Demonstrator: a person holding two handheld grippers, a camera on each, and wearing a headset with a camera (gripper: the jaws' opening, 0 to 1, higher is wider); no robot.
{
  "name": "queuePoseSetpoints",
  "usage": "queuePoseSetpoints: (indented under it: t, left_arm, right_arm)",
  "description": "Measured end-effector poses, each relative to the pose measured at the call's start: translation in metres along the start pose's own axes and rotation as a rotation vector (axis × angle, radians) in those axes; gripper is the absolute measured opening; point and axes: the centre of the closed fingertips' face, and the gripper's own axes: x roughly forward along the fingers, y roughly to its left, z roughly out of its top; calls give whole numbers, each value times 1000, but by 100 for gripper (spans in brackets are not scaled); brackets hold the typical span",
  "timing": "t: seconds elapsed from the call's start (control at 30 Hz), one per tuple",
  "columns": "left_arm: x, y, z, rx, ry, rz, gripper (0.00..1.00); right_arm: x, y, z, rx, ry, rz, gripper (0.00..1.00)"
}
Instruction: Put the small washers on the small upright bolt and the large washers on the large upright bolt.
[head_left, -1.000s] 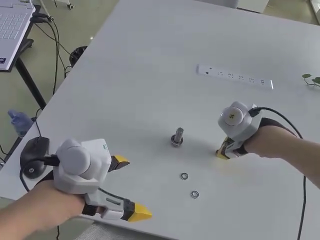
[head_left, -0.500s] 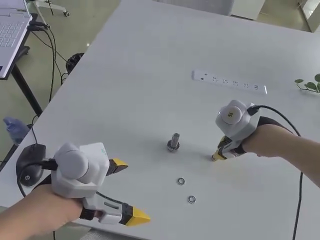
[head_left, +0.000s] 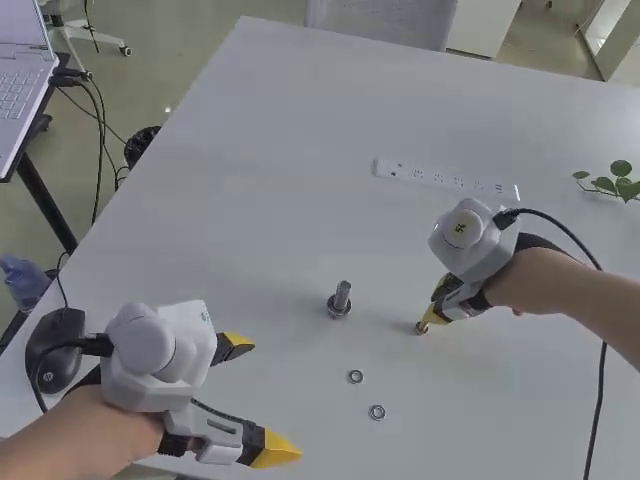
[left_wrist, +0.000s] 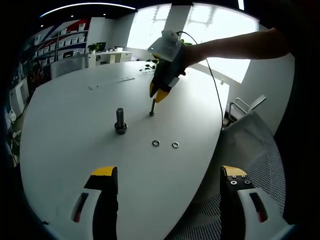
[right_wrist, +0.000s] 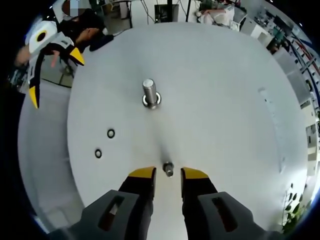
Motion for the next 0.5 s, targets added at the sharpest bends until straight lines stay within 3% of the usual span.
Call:
queuePoseSetpoints:
  t: [0.5]
  left_arm:
    - [-6, 6, 10, -3, -32, 26, 86]
  right_arm:
    - [-9, 3, -2, -22, -4, 8, 22]
